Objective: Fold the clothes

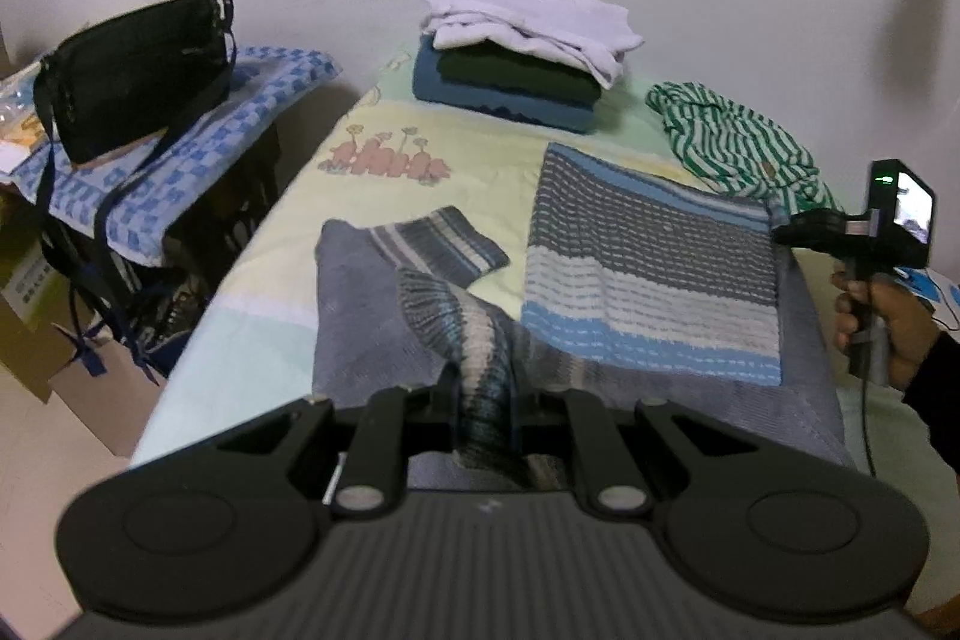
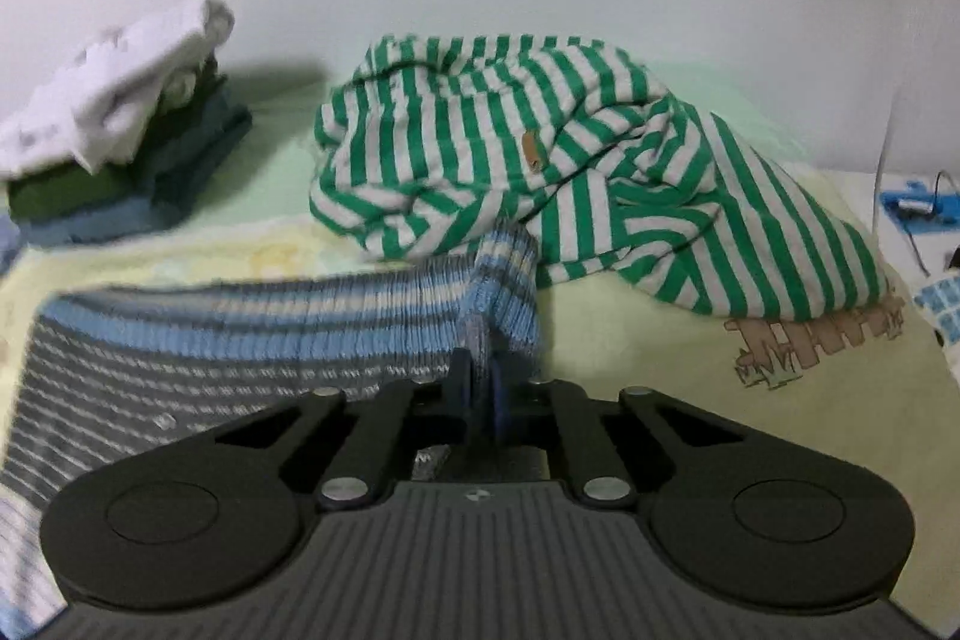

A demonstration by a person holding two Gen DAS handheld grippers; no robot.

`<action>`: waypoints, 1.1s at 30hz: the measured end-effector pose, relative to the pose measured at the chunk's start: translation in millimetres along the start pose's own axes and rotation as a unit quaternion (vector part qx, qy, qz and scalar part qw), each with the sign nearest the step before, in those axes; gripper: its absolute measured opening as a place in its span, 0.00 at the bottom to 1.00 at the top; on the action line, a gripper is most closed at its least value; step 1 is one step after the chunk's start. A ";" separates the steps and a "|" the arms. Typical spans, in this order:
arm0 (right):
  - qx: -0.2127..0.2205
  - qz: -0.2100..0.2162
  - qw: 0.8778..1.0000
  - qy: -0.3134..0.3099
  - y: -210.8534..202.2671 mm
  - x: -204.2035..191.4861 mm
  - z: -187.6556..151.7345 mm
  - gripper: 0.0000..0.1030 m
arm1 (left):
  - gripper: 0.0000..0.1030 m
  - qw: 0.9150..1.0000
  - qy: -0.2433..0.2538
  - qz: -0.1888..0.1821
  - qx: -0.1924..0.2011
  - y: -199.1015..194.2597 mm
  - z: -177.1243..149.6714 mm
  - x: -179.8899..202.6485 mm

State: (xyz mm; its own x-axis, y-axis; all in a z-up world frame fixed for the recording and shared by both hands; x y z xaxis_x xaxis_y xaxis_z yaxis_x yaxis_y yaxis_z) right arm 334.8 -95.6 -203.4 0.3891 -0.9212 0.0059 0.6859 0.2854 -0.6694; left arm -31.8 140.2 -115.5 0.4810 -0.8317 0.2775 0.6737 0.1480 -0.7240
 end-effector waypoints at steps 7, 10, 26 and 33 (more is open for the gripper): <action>0.030 0.077 0.997 -0.005 -9.3 -34.6 14.1 0.07 | 0.10 1.000 -0.010 0.024 0.001 -16.3 -1.1 -12.8; 0.011 0.095 0.995 -0.009 5.7 -47.4 6.0 0.07 | 0.10 0.999 -0.008 0.036 -0.011 -17.1 -9.6 -20.4; -0.058 0.220 0.973 -0.035 -77.5 -50.2 -38.2 0.40 | 0.10 0.999 0.030 0.030 -0.020 10.1 -15.8 -22.9; -0.126 0.230 0.960 -0.099 -160.6 -57.7 -130.8 0.40 | 0.10 0.999 0.049 0.017 -0.010 25.7 5.9 -23.6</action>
State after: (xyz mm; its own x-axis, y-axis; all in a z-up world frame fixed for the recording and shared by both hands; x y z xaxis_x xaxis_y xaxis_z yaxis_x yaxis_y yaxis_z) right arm 121.8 -122.9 -193.3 0.7416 -0.6378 -0.2081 0.2525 0.5527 -0.7942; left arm -22.5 166.8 -136.9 0.4449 -0.8751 0.1902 0.6463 0.1668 -0.7446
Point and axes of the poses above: each gripper's, at about its wrist camera, not at the fingertips, and y roughly the way its jaws point, x to its right, z to its top, the point moved 9 cm from there along y, roughly the way its jaws point, and after that the axes turned 11 degrees about -y, right-handed, at the moved point
